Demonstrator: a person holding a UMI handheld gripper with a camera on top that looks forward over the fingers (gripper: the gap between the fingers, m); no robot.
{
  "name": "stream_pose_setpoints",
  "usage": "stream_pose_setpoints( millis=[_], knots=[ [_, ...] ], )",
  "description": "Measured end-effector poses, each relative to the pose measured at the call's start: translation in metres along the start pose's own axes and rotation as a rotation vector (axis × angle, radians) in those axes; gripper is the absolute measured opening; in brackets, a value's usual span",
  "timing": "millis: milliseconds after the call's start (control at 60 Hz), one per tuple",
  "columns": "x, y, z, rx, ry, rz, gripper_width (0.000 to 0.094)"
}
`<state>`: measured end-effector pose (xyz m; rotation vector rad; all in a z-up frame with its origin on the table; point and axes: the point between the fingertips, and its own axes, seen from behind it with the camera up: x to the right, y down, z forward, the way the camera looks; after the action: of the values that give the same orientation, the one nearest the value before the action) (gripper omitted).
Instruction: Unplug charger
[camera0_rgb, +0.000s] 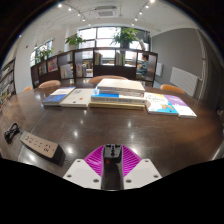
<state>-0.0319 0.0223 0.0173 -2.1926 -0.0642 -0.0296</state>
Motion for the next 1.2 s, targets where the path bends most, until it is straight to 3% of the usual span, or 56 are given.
stream_pose_setpoints(
  millis=[183,283,350,417,600,750,950,1200],
  knots=[
    [-0.011,0.011,0.004,-0.002,-0.044,0.028,0.0279],
    [-0.004,0.012,-0.003,-0.031,-0.004,0.005,0.0488],
    [-0.008,-0.004,-0.018,-0.003,-0.003,0.008,0.0614],
    [-0.005,-0.030,-0.039,0.049,0.004,0.012,0.0667],
    [-0.007,-0.089,-0.136,0.162,0.054,0.024,0.0730],
    [-0.020,-0.103,-0.215,0.216,0.064,0.037,0.0727],
    [-0.045,-0.067,-0.287,0.218,0.067,0.064,0.0726],
    [-0.073,-0.008,-0.336,0.155,0.071,0.041,0.0726]
  ],
)
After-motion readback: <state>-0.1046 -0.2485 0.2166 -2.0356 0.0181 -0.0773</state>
